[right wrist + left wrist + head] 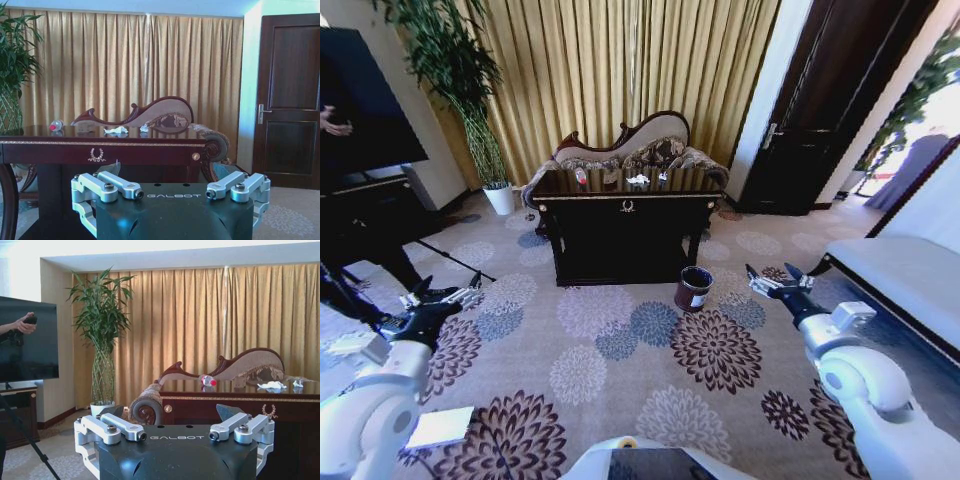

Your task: Move to the front of the table and place the trash on the table into the trash bin.

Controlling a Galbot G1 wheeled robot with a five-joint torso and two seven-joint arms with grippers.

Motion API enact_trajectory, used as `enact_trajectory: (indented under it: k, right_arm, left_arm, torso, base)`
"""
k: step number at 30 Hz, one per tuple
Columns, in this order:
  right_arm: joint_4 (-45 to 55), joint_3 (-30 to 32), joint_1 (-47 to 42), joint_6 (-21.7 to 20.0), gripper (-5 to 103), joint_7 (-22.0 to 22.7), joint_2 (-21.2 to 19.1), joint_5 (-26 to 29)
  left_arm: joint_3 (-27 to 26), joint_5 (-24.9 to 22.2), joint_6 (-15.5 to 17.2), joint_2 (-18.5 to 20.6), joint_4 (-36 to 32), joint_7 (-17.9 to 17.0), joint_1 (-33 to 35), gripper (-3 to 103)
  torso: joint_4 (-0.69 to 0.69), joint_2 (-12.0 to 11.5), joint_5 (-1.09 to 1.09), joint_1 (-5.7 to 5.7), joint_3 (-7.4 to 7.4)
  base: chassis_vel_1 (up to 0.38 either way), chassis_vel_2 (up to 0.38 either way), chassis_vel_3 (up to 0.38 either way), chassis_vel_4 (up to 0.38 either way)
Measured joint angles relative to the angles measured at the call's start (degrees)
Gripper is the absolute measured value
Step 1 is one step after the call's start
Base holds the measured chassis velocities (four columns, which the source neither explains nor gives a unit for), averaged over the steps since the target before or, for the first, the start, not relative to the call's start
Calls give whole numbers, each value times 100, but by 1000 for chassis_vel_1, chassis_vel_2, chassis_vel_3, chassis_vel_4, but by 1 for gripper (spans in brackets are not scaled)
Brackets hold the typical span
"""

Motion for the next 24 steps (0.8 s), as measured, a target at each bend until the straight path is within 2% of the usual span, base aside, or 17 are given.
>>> enact_trajectory:
  k: [24]
  right_arm:
    - [-69, -26, 27, 19, 100, -38, -9, -9]
  left_arm:
    - [38, 6, -54, -37, -35, 44, 20, 100]
  torso:
    - [-1, 0, 0, -1, -1]
  base:
    - [-85, 86, 92, -81]
